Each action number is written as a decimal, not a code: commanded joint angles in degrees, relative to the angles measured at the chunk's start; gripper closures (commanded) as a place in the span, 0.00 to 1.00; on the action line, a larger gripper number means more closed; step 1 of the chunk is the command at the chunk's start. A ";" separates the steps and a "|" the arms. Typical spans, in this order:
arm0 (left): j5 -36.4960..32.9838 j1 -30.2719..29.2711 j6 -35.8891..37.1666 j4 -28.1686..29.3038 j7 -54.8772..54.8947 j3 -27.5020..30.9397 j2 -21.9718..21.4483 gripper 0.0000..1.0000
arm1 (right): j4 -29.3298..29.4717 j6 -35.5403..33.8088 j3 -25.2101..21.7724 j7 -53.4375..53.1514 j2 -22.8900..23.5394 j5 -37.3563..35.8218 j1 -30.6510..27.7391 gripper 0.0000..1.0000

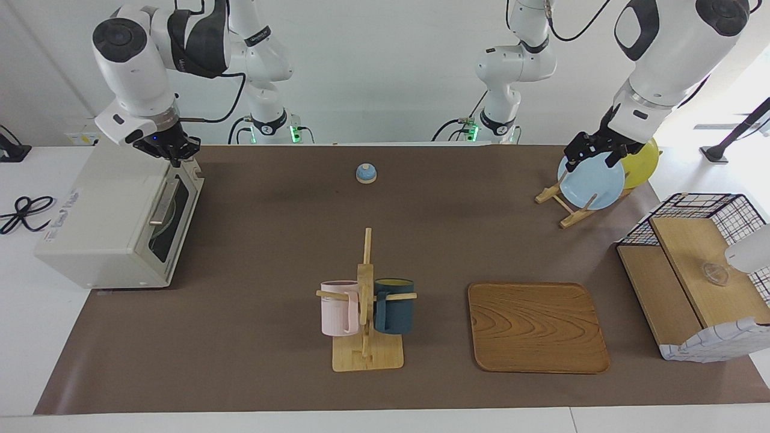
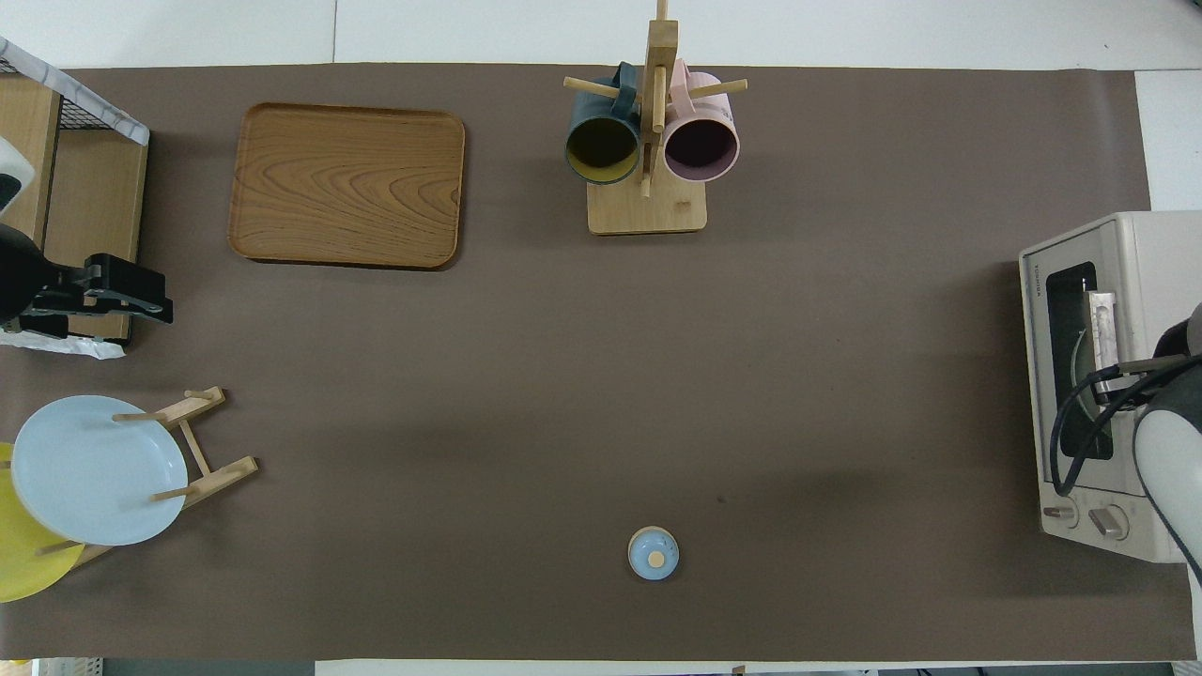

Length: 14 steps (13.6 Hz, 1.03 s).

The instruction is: Put corn in oven

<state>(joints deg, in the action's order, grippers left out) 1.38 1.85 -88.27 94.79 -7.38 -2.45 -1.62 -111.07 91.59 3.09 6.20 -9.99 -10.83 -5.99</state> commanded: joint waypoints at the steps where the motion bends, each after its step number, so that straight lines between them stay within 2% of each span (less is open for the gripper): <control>1: -1.11 -0.71 0.02 -0.14 0.26 -0.45 -0.23 0.00 | 4.63 -1.85 0.17 -0.83 2.77 3.79 2.11 1.00; 2: -1.11 -0.71 0.02 -0.14 0.26 -0.45 -0.23 0.00 | 6.29 -3.59 0.17 -1.19 3.47 4.58 2.39 1.00; 3: -1.11 -0.71 0.02 -0.14 0.26 -0.45 -0.14 0.00 | 8.74 -5.52 0.17 -1.37 4.44 7.63 2.39 0.96; 5: -1.11 -0.71 0.02 -0.14 0.26 -0.45 -0.23 0.00 | 12.01 -8.61 0.17 -3.47 5.50 9.24 2.56 0.87; 7: -1.11 -0.71 0.02 -0.14 0.26 -0.45 -0.14 0.00 | 12.99 -9.23 0.17 -3.48 6.29 9.33 2.56 0.51; 9: -1.11 -0.71 0.02 -0.14 0.26 -0.45 -0.14 0.00 | 12.99 -8.88 0.17 -3.39 6.47 9.42 2.65 0.00; 12: -1.11 -0.71 0.02 -0.14 0.26 -0.45 -0.14 0.00 | 13.86 -8.62 0.17 -3.83 6.99 8.90 4.41 0.00; 14: -1.11 -0.71 0.02 -0.14 0.26 -0.45 -0.14 0.00 | 17.19 -9.23 0.17 -4.61 8.92 8.54 4.32 0.00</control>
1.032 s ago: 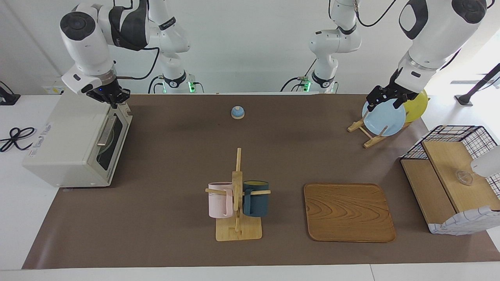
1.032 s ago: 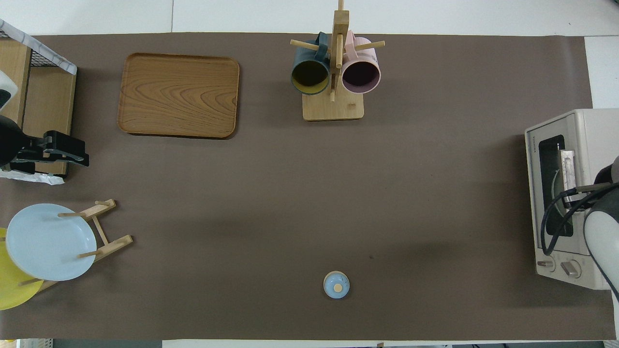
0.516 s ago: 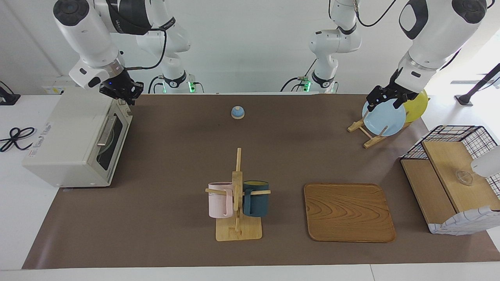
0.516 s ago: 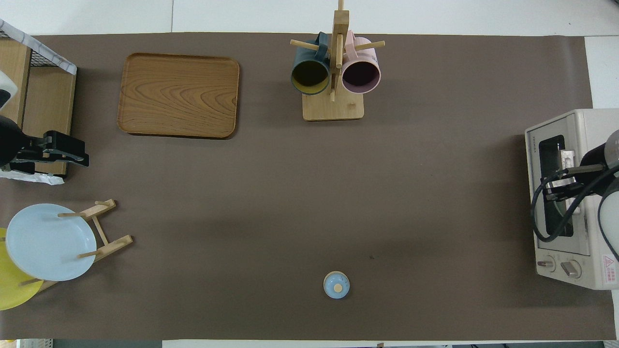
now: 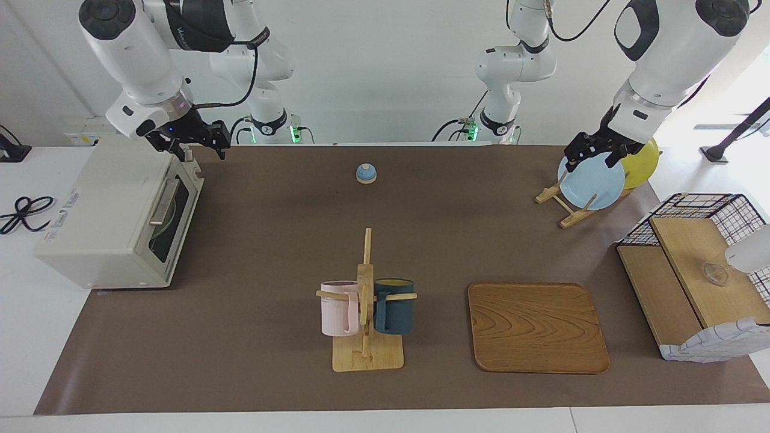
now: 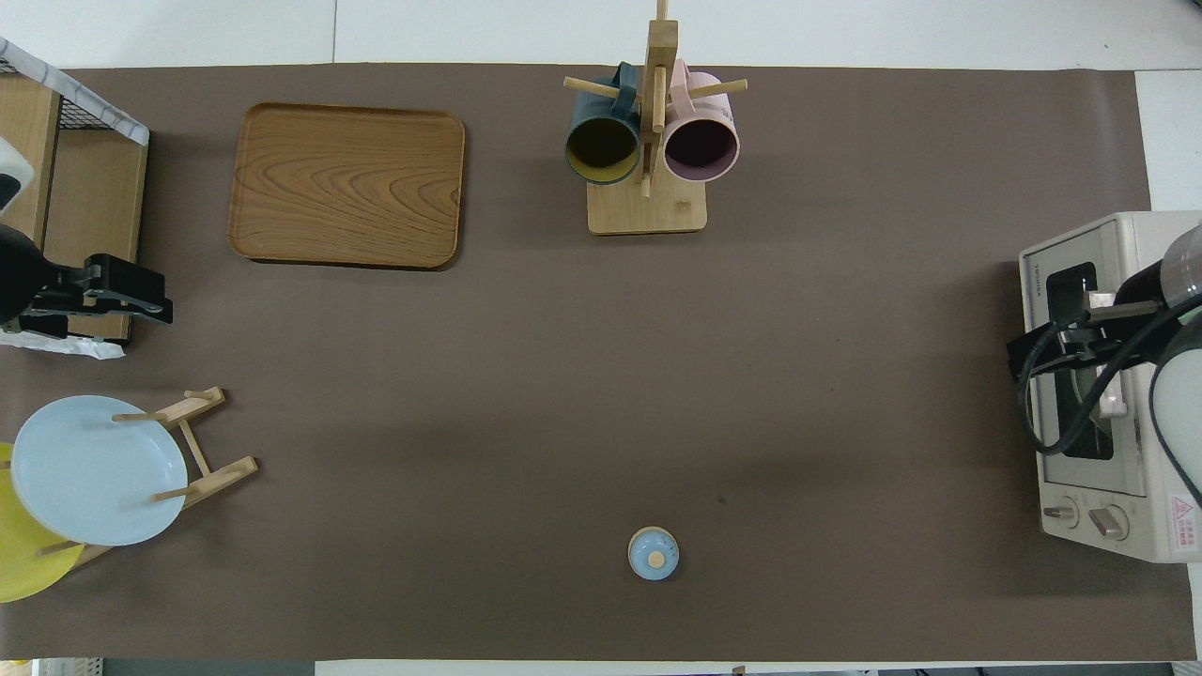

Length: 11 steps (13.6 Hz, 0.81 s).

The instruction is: Put corn in oven

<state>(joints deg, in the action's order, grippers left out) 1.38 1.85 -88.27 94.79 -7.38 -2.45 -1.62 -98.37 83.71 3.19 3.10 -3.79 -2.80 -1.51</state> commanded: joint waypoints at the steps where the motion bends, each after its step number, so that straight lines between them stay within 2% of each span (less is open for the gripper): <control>1: -1.11 -0.70 0.02 -0.13 0.26 -0.45 -0.23 0.00 | 5.99 -1.44 -0.02 -2.30 3.43 0.52 0.01 0.00; 7: -1.02 -0.70 0.02 -0.13 0.26 -0.45 -0.23 0.00 | 11.70 -2.23 -0.73 -4.42 6.07 1.05 1.24 0.00; 11: -1.11 -0.70 0.02 -0.13 0.26 -0.45 -0.14 0.00 | 11.98 -2.06 -2.04 -4.42 6.34 2.45 1.24 0.00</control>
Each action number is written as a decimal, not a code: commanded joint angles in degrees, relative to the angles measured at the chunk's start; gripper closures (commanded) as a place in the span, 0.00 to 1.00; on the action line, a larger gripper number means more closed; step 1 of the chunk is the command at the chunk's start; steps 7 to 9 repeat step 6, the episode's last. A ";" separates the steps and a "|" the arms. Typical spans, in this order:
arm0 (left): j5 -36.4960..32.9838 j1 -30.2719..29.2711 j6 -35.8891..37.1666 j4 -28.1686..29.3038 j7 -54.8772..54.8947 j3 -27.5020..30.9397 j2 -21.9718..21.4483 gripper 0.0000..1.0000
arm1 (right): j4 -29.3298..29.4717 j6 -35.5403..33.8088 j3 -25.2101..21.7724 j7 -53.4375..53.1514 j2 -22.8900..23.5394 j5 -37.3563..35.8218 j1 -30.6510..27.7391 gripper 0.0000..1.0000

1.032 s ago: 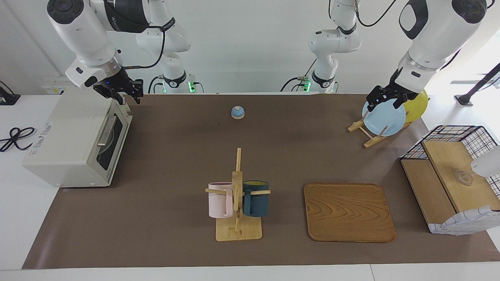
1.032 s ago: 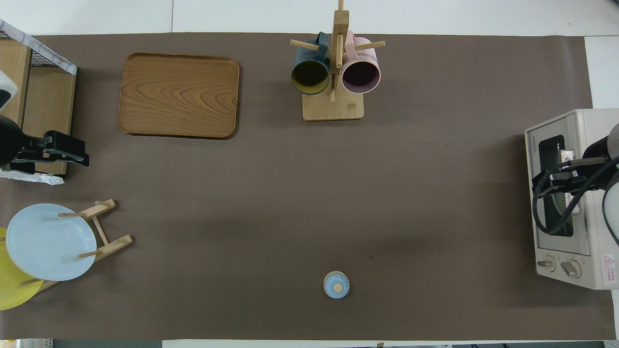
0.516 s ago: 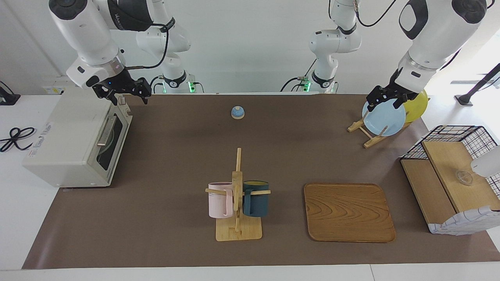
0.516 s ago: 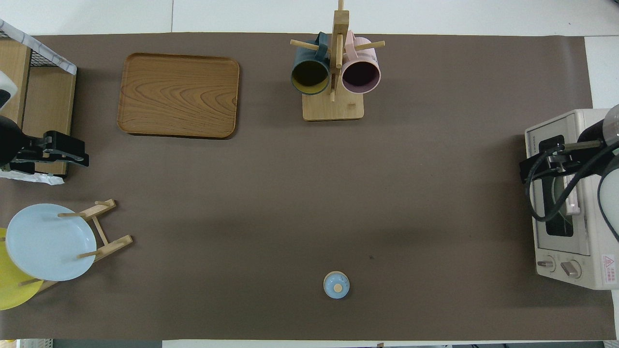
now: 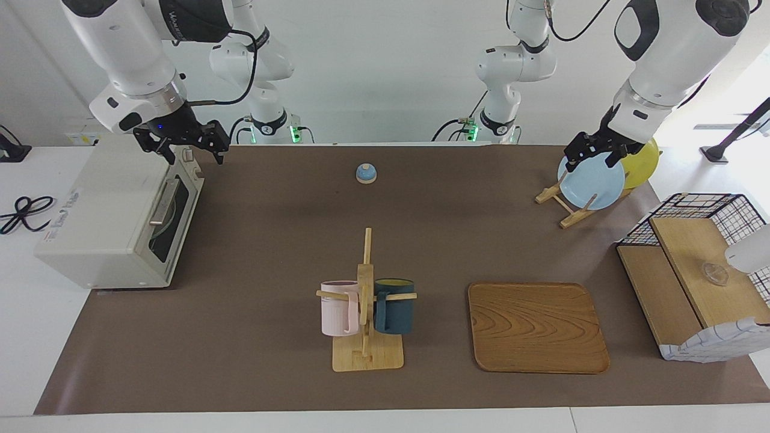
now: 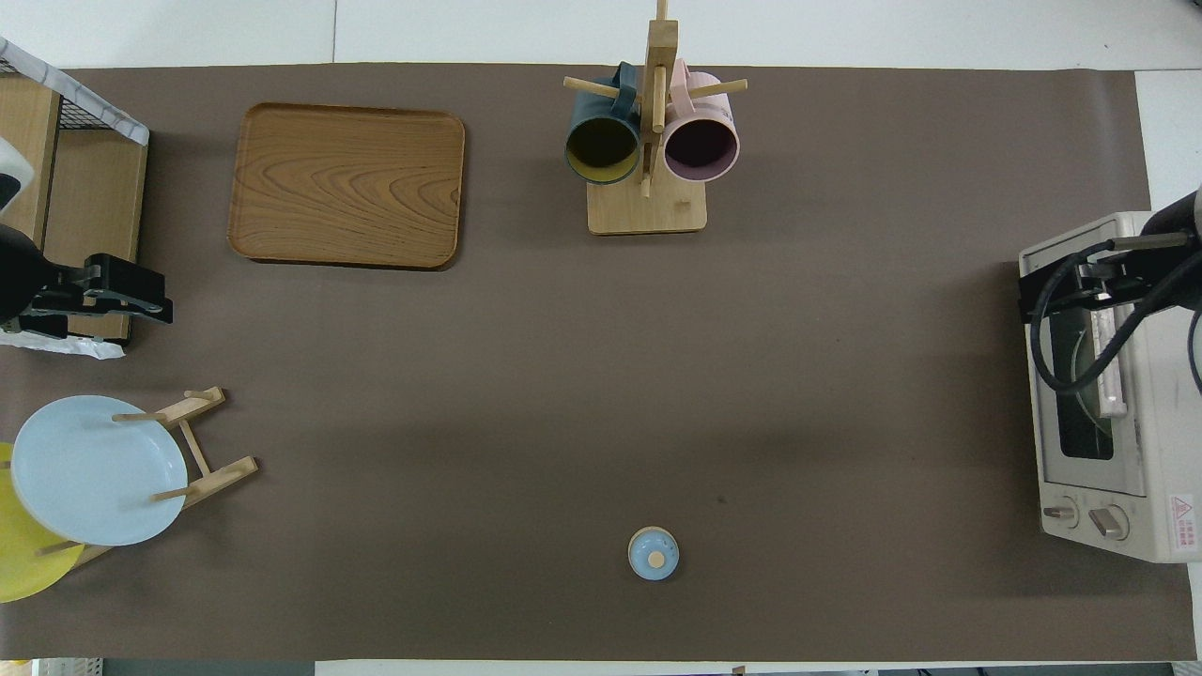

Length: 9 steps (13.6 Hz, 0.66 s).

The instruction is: Put corn in oven

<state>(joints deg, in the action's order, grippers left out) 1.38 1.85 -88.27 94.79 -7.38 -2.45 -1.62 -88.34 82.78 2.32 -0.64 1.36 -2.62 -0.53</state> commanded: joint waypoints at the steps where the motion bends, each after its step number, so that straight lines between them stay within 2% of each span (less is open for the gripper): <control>1: -1.11 -0.70 0.02 -0.14 0.26 -0.45 -0.23 0.00 | 1.86 -1.13 -1.35 -0.77 1.19 3.05 0.35 0.00; 9: -1.11 -0.70 0.02 -0.14 0.26 -0.45 -0.14 0.00 | 1.77 -0.70 -1.97 -0.77 1.10 2.70 0.35 0.00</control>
